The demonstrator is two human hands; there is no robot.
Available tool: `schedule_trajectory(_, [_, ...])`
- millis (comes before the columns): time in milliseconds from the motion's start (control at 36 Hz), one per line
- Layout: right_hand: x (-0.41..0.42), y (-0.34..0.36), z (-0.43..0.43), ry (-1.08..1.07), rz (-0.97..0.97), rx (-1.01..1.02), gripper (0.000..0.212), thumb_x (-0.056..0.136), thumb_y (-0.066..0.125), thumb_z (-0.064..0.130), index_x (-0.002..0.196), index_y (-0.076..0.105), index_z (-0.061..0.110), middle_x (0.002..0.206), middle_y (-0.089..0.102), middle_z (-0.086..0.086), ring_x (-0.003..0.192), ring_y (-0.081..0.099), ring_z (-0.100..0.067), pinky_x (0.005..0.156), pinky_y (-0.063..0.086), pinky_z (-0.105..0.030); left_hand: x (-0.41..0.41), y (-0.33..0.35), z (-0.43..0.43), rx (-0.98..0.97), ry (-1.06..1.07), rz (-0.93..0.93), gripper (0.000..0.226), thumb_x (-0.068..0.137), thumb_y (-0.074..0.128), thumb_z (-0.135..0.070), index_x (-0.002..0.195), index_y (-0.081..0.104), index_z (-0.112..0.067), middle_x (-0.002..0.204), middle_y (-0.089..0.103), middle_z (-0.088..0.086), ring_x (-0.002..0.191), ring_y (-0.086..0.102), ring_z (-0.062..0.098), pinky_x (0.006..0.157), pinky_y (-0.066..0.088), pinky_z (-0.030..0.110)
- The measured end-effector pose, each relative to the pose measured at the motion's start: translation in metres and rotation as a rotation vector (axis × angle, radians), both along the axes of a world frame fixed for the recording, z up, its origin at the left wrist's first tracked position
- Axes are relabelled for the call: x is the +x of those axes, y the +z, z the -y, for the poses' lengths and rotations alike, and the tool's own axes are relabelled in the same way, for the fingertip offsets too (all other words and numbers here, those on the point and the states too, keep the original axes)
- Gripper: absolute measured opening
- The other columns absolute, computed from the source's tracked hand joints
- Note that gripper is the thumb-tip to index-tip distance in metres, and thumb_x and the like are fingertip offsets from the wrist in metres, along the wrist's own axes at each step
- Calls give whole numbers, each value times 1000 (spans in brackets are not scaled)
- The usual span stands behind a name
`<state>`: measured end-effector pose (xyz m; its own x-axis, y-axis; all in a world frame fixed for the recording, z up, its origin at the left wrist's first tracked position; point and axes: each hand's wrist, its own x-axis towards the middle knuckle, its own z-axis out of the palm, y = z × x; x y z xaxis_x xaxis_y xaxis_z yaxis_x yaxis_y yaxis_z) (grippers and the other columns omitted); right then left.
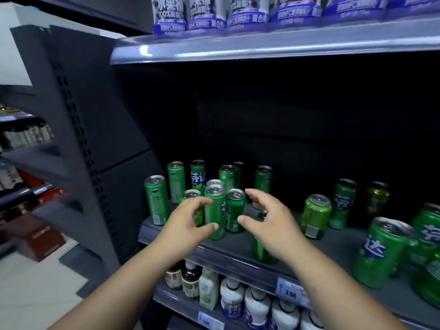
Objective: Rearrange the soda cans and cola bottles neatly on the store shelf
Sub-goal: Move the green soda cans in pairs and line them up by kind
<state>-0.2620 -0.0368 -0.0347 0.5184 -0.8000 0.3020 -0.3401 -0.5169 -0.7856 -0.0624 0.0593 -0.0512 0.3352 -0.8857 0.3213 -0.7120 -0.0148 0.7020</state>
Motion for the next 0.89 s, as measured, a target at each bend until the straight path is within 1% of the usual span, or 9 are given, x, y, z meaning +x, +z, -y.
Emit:
schedule_trajectory(167, [45, 3, 27, 32, -76, -117, 65, 79, 75, 43, 139, 49, 42, 134, 51, 23, 122, 51, -3, 103, 44, -32, 35, -10, 24, -66, 56, -7, 50, 77, 81, -30, 120, 57, -35, 124, 54, -17, 118, 50, -1, 104, 41, 26])
schedule_trajectory(306, [78, 1, 39, 69, -108, -130, 67, 82, 76, 36, 143, 47, 37, 137, 47, 20, 123, 47, 0, 99, 34, -16, 64, -16, 41, -92, 86, -17, 59, 73, 84, -27, 120, 52, -43, 121, 48, -23, 115, 44, -14, 92, 33, 3])
schedule_trajectory(389, [90, -7, 40, 50, -108, -120, 65, 81, 77, 33, 140, 50, 37, 133, 49, 20, 120, 48, 1, 98, 34, -11, 80, -23, 51, -59, 74, -43, 67, 71, 85, -26, 120, 46, -47, 123, 47, -19, 114, 45, -7, 97, 33, 15])
schedule_trajectory(500, [102, -16, 38, -7, -69, -146, 61, 78, 80, 24, 127, 52, 47, 123, 51, 24, 111, 48, 13, 91, 27, 3, 98, -34, 68, 7, 28, -84, 80, 67, 87, -28, 133, 44, -39, 132, 46, -11, 120, 45, 4, 103, 38, 25])
schedule_trajectory(583, [112, -24, 33, -105, -9, -168, 64, 76, 82, 18, 120, 47, 49, 120, 44, 35, 111, 41, 27, 92, 24, 5, 109, -42, 78, 35, -55, -111, 85, 64, 89, -30, 136, 44, -33, 132, 51, -10, 119, 49, 5, 97, 38, 16])
schedule_trajectory(639, [117, -27, 29, -170, 0, -176, 63, 77, 82, 20, 124, 50, 45, 121, 41, 38, 113, 40, 25, 95, 24, 4, 112, -45, 81, 42, -110, -115, 83, 64, 89, -30, 135, 45, -33, 125, 56, -13, 112, 53, 0, 87, 33, 2])
schedule_trajectory(694, [121, -31, 24, -224, -12, -166, 63, 77, 81, 23, 130, 52, 42, 124, 44, 35, 117, 43, 16, 101, 27, -2, 116, -45, 81, 13, -141, -135, 81, 63, 90, -29, 132, 46, -35, 116, 59, -19, 103, 53, -11, 80, 33, -2])
schedule_trajectory(778, [129, -35, 15, -317, -13, -157, 67, 77, 82, 27, 137, 52, 35, 132, 49, 22, 127, 45, 0, 110, 33, -18, 123, -37, 74, -11, -186, -147, 82, 60, 92, -30, 127, 45, -43, 107, 59, -27, 100, 53, -15, 79, 37, 2])
schedule_trajectory(889, [126, -31, 3, -369, 12, -147, 64, 79, 81, 28, 135, 52, 38, 134, 49, 21, 128, 46, -2, 108, 34, -22, 123, -11, 63, -78, -228, -175, 83, 55, 93, -33, 118, 43, -52, 109, 59, -25, 102, 57, -9, 89, 46, 20])
